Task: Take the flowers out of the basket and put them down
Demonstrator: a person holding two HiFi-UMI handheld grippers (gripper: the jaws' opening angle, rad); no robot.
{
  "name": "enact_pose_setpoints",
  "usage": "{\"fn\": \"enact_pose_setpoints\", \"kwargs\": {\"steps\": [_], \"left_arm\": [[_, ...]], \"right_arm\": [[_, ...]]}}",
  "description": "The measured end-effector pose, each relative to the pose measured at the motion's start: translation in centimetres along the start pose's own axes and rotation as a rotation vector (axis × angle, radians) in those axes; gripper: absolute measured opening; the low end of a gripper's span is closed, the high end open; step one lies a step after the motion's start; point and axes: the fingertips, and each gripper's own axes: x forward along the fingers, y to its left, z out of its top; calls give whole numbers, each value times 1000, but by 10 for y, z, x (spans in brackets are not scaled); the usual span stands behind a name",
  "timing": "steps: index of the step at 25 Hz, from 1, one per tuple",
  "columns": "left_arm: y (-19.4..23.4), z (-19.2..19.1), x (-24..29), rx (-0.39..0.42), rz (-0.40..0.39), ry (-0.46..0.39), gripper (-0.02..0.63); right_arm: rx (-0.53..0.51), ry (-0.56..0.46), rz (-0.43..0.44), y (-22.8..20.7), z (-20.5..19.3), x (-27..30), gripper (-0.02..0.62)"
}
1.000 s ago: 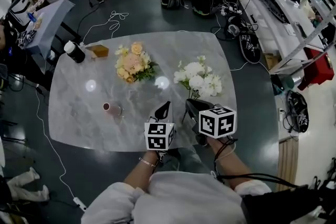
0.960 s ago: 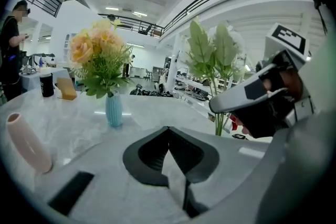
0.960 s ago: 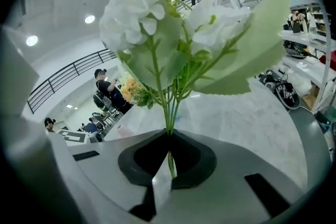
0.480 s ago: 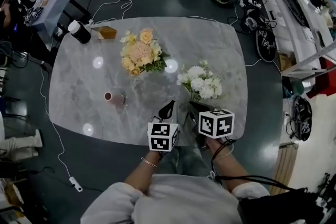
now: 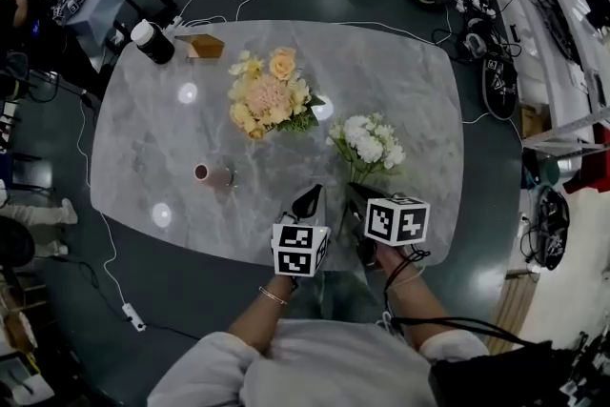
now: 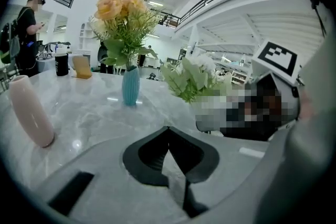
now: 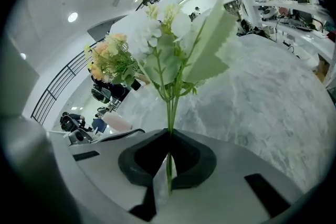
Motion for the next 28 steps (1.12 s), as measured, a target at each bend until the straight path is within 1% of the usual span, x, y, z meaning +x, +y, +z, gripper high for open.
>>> {"fn": "enact_pose_setpoints", "kwargs": {"steps": [9,14,23,28], "left_arm": [[9,-4,11,-11,13,29,9],[13,-12,17,-4,23,47,9],[23,-14,20,-22,36,56,11],[24,-15,21,-37,35,59,11]], "right_arm": [[73,9,-2,-13,1,19,12],[97,17,-7,-18,-1,29,12],[114,41,-31,-23,-7,44,14],[80,54,-35,-19,-7,47,14]]}}
